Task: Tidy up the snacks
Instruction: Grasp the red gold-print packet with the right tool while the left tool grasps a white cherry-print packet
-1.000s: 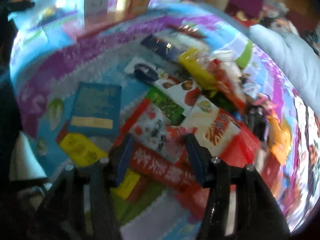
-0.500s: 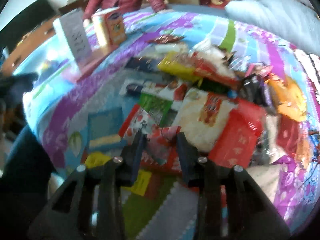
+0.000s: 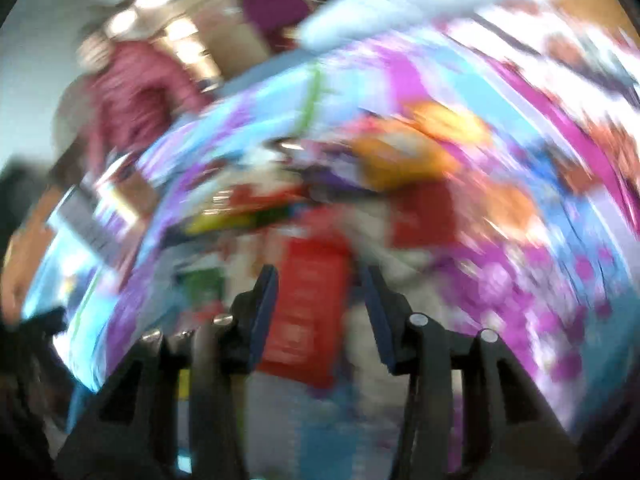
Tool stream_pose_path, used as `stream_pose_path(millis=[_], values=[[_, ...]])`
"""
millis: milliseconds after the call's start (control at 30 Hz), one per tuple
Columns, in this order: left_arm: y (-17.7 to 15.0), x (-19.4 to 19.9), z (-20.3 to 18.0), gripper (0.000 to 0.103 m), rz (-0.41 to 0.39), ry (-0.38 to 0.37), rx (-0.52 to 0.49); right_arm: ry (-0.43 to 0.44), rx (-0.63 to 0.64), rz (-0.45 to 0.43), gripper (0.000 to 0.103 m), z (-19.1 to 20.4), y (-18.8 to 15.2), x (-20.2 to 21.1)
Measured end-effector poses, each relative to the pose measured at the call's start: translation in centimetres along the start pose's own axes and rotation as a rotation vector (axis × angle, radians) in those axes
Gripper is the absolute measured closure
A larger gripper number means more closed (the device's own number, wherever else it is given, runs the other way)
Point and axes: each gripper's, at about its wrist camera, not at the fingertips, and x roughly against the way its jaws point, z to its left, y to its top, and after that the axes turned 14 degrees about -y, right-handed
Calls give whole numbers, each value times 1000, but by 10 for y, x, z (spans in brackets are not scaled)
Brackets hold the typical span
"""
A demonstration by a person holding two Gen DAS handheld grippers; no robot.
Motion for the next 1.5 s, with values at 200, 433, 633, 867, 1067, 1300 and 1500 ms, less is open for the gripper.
stream_pose_path(millis=[200, 433, 633, 867, 1067, 1300, 1500], values=[[-2, -8, -17, 23, 23, 4, -43, 20, -2, 54, 26, 12, -9, -12], [-2, -7, -20, 23, 25, 15, -57, -57, 131, 109, 31, 51, -19, -51], [-1, -10, -19, 23, 29, -2, -69, 26, 78, 0, 50, 38, -18, -22], [8, -52, -44, 23, 75, -131, -239, 119, 37, -44, 50, 18, -28, -1], [12, -115, -72, 36, 197, -231, -410, 177, -72, -3, 50, -2, -30, -13], [17, -155, -85, 36, 262, -267, -502, 197, -121, 31, 50, -9, -31, -21], [18, -176, -79, 37, 311, -288, -459, 213, -113, 42, 50, -6, -31, -24]])
